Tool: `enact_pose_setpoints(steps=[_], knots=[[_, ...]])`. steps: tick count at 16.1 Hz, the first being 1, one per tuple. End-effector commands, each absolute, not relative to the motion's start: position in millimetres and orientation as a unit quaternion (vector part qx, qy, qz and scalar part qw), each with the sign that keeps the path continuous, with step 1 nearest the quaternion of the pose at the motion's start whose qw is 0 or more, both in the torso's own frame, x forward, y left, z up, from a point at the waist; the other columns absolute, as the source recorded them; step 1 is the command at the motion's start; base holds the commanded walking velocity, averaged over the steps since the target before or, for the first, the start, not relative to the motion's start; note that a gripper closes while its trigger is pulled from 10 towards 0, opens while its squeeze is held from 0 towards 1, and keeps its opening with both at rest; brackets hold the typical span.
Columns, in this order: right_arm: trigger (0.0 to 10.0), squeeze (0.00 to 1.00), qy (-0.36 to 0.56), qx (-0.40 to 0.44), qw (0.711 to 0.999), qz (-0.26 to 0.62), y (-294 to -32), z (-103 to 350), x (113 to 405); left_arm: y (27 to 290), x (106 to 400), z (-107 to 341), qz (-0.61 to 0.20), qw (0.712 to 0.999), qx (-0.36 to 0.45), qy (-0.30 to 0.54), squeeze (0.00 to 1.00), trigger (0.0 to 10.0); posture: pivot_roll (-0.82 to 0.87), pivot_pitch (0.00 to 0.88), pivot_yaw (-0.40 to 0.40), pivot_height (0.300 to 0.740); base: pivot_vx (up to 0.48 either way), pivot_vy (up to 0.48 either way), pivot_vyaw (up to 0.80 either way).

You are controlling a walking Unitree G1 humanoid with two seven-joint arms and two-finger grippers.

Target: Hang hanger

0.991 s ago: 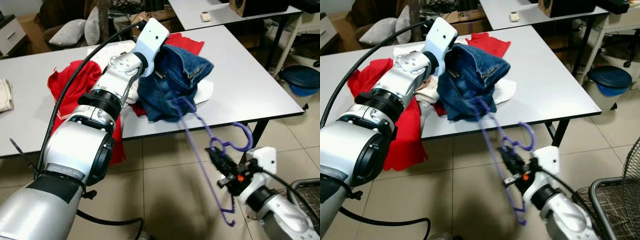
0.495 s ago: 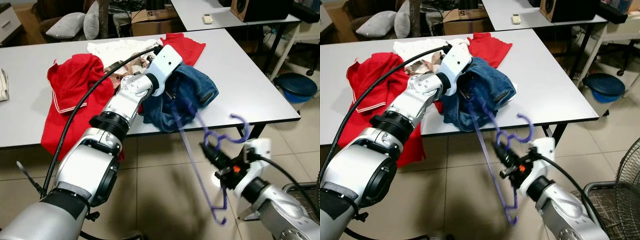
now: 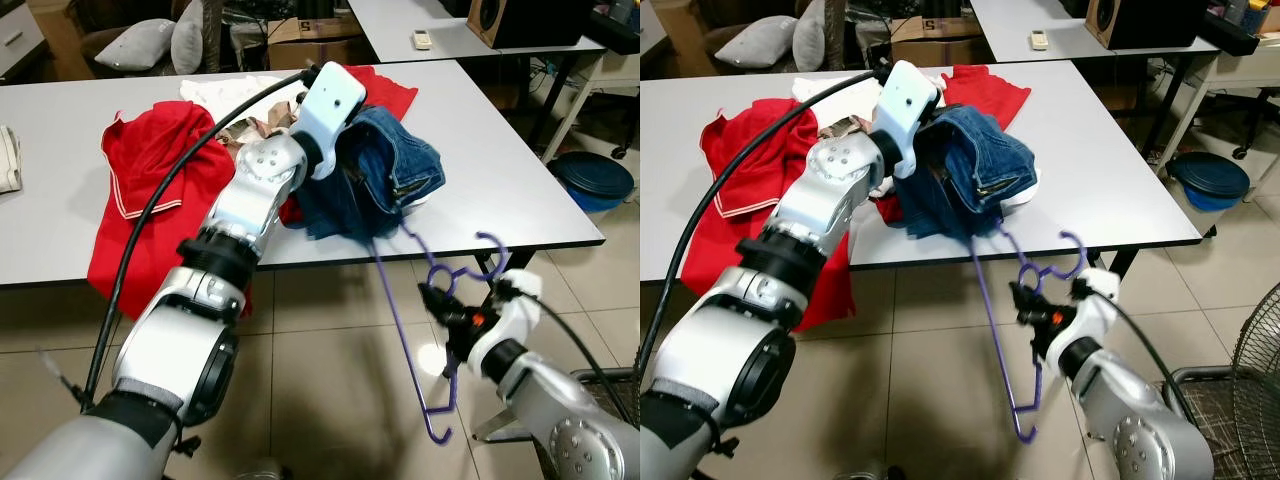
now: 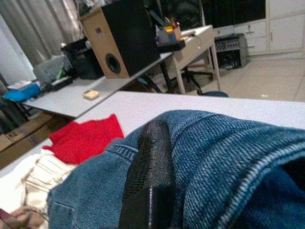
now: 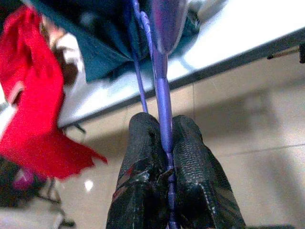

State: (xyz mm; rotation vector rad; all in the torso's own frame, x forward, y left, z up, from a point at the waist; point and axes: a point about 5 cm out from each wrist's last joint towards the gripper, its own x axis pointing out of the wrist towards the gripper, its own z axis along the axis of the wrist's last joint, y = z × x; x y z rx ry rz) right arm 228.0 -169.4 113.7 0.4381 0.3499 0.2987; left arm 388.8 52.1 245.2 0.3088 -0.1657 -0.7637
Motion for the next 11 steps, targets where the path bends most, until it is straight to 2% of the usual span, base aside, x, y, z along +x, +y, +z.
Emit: enact_pose_setpoints(steps=[1,3,4,7,8,9,10,11], knots=[[10.0,0.0,0.146,0.241,0.952,0.119,-178.0,120.1,234.1,50.9,384.8,249.9,-0.383,0.906,0.154,-0.091,0.0,0.0,-0.04,0.0,0.049,0.74,0.0,0.0,0.0],[10.0,0.0,0.132,0.314,0.935,0.097,-179.5,124.7,244.7,54.9,383.8,244.4,-0.38,0.909,0.152,-0.079,0.0,0.0,-0.05,0.0,0.049,0.74,0.0,0.0,0.0],[10.0,0.0,0.133,0.318,0.934,0.09,-180.9,124.2,246.1,56.7,384.8,244.5,-0.375,0.911,0.151,-0.078,0.0,0.0,-0.05,0.0,0.049,0.74,0.0,0.0,0.0],[10.0,0.0,0.058,0.304,0.951,0.014,-208.7,145.3,263.4,84.3,398.6,255.4,-0.274,0.953,0.102,-0.078,0.0,0.0,-0.05,0.0,0.051,0.74,0.0,0.0,0.0],[10.0,0.0,0.018,0.308,0.951,-0.003,-217.8,159.3,267.4,94.8,402.2,258.2,-0.238,0.966,0.069,-0.071,0.0,4.0,-0.05,0.0,0.051,0.74,0.0,0.0,0.0],[10.0,0.0,-0.015,0.312,0.95,-0.015,-225.5,172.7,269.0,107.3,405.1,256.3,-0.199,0.978,0.022,-0.056,0.0,3.2,-0.05,0.0,0.053,0.74,0.0,0.0,0.0],[10.0,0.0,-0.049,0.303,0.952,-0.016,-231.3,188.4,265.5,129.2,403.5,231.0,-0.137,0.99,-0.042,-0.007,0.0,0.0,-0.06,0.0,0.059,0.74,0.0,0.0,0.0],[10.0,0.0,-0.05,0.299,0.953,-0.014,-231.2,190.3,263.9,133.6,401.3,221.5,-0.125,0.991,-0.05,0.008,0.0,0.0,-0.06,0.0,0.059,0.74,0.0,0.0,0.0]])
